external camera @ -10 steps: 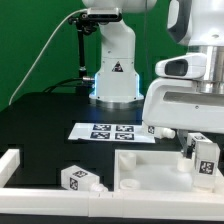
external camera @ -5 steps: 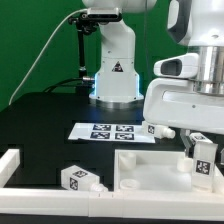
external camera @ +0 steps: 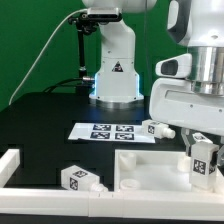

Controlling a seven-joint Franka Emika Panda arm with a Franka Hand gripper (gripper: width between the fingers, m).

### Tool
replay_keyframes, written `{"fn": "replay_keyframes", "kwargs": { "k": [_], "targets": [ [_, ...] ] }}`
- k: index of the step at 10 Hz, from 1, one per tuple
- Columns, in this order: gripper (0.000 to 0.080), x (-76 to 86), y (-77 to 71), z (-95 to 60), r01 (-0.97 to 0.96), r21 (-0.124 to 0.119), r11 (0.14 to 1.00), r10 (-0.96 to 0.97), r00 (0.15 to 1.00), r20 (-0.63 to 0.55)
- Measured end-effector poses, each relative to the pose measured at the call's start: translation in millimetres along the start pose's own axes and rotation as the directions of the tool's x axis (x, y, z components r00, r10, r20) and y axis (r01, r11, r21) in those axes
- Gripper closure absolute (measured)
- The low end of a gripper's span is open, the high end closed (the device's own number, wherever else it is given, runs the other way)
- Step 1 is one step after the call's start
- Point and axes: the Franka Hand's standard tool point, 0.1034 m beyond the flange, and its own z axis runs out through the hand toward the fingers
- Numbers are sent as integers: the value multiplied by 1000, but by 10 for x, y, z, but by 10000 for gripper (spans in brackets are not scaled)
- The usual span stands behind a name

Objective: Assemble one leg

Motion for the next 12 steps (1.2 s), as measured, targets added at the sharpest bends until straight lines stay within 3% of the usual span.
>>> {"fn": "replay_keyframes", "kwargs": {
  "k": [3, 5, 7, 8, 10, 11, 12],
  "targets": [
    [512, -15, -15, 13, -299, 0, 954, 299, 954, 0],
    [512, -49, -33, 14, -644, -12, 765, 644, 764, 33],
    [512, -24, -62, 8, -837, -19, 546, 836, 543, 80],
    [512, -20, -52, 21, -869, -18, 494, 866, 490, 103],
    [512, -33, -52, 25, -850, -17, 526, 847, 522, 103],
    [353, -44, -54, 30, -805, -7, 593, 801, 590, 100],
    [219, -82, -56, 44, -698, 6, 716, 694, 713, 101]
  ]
}}
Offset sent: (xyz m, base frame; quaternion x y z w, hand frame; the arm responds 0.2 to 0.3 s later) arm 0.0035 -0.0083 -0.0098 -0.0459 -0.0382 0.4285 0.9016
